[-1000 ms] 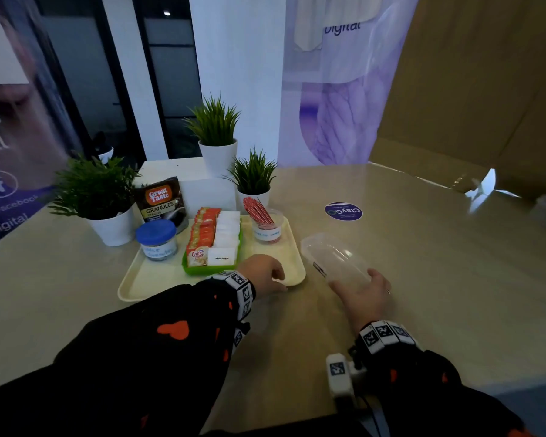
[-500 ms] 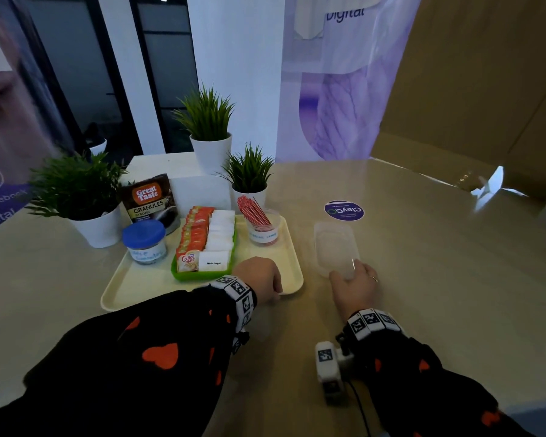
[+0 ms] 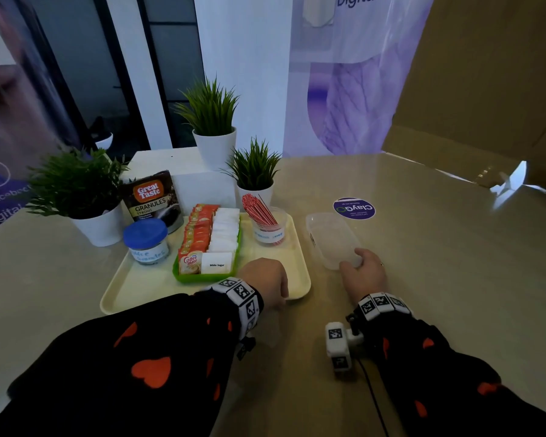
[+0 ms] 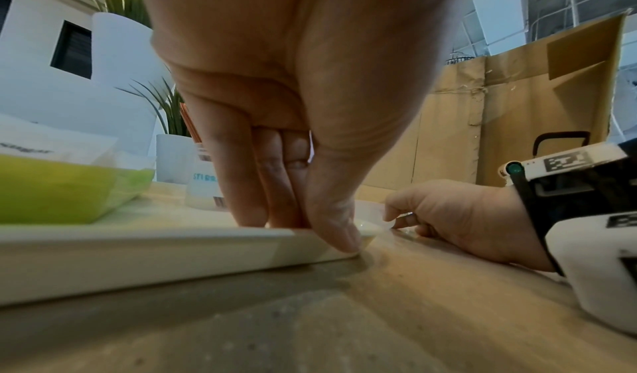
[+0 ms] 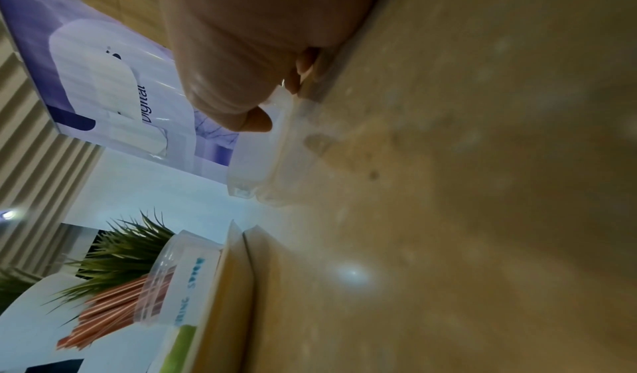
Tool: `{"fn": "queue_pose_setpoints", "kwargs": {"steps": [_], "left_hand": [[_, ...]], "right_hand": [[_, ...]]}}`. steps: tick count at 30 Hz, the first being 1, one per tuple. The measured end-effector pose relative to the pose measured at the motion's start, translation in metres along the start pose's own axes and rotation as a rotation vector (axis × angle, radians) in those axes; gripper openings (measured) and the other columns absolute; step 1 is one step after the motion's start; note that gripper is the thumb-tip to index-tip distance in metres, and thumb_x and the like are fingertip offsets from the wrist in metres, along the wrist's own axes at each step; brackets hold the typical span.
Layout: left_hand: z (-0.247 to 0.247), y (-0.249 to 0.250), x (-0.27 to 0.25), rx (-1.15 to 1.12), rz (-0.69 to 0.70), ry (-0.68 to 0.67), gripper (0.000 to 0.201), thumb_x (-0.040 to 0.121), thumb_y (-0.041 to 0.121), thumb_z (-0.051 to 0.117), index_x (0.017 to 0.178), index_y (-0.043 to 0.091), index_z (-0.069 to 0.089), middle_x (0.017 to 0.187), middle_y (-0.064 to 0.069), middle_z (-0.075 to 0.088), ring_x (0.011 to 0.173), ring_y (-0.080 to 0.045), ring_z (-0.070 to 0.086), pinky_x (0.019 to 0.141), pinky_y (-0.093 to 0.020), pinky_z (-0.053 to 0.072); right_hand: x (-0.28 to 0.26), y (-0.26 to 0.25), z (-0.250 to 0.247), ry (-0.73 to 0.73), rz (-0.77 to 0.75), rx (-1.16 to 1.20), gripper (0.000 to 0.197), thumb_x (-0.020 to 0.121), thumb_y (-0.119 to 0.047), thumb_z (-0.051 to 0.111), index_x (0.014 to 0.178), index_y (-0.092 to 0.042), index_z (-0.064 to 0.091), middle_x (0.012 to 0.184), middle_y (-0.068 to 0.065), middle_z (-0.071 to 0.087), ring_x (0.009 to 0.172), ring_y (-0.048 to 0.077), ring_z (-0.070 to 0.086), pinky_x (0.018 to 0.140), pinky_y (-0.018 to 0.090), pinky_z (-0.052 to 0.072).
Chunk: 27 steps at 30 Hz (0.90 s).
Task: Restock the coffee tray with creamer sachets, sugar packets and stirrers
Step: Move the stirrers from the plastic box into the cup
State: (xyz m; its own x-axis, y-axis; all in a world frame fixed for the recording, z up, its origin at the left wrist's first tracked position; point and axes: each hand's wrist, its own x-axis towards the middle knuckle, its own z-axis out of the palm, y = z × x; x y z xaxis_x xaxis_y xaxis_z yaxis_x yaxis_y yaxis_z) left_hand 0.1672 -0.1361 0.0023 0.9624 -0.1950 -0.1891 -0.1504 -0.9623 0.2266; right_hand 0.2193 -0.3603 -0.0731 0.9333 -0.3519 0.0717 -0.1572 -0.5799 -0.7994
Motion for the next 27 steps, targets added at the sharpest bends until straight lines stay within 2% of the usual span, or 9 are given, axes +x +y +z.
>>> {"fn": "queue_pose_setpoints", "kwargs": {"steps": [5, 9, 15, 20, 27], "left_hand": [[-0.003, 0.001, -0.001, -0.015, -0.01, -0.016, 0.011, 0.079, 0.027, 0.083, 0.089, 0.022, 0.081, 0.097, 0.007, 0.073, 0.093, -0.013, 0.066, 0.087, -0.027, 0.053], [-0.005, 0.002, 0.0, -0.031, -0.028, -0.035, 0.013, 0.078, 0.028, 0.084, 0.09, 0.023, 0.081, 0.095, 0.007, 0.074, 0.092, -0.013, 0.066, 0.086, -0.027, 0.054], [-0.005, 0.002, 0.001, -0.033, -0.044, -0.047, 0.017, 0.078, 0.028, 0.084, 0.094, 0.024, 0.081, 0.1, 0.005, 0.073, 0.095, -0.016, 0.066, 0.088, -0.028, 0.054], [-0.007, -0.003, 0.005, -0.069, -0.054, -0.083, 0.021, 0.072, 0.029, 0.088, 0.092, 0.025, 0.081, 0.097, 0.008, 0.073, 0.093, -0.013, 0.065, 0.088, -0.029, 0.055], [-0.02, -0.003, 0.015, -0.059, -0.009, -0.206, 0.023, 0.072, 0.031, 0.089, 0.092, 0.022, 0.081, 0.09, 0.009, 0.074, 0.089, -0.011, 0.067, 0.085, -0.031, 0.057]], "right_hand": [[0.003, 0.004, 0.002, -0.028, -0.029, 0.012, 0.055, 0.083, -0.034, 0.065, 0.135, -0.022, 0.058, 0.135, 0.004, 0.059, 0.122, 0.025, 0.056, 0.107, 0.04, 0.044], [0.012, -0.001, 0.004, -0.055, -0.059, -0.024, 0.052, 0.087, -0.036, 0.061, 0.137, -0.025, 0.057, 0.137, 0.001, 0.058, 0.123, 0.024, 0.056, 0.106, 0.039, 0.045], [0.039, -0.014, 0.02, -0.065, -0.068, -0.095, 0.049, 0.089, -0.041, 0.056, 0.137, -0.036, 0.055, 0.139, -0.003, 0.059, 0.124, 0.025, 0.057, 0.106, 0.042, 0.045], [0.074, -0.016, 0.038, -0.158, -0.068, -0.083, 0.049, 0.089, -0.047, 0.052, 0.137, -0.043, 0.052, 0.134, 0.0, 0.061, 0.122, 0.027, 0.058, 0.106, 0.045, 0.045], [0.113, -0.022, 0.056, -0.218, -0.114, -0.042, 0.043, 0.09, -0.048, 0.059, 0.132, -0.043, 0.055, 0.127, 0.0, 0.065, 0.117, 0.027, 0.062, 0.107, 0.045, 0.046]]}}
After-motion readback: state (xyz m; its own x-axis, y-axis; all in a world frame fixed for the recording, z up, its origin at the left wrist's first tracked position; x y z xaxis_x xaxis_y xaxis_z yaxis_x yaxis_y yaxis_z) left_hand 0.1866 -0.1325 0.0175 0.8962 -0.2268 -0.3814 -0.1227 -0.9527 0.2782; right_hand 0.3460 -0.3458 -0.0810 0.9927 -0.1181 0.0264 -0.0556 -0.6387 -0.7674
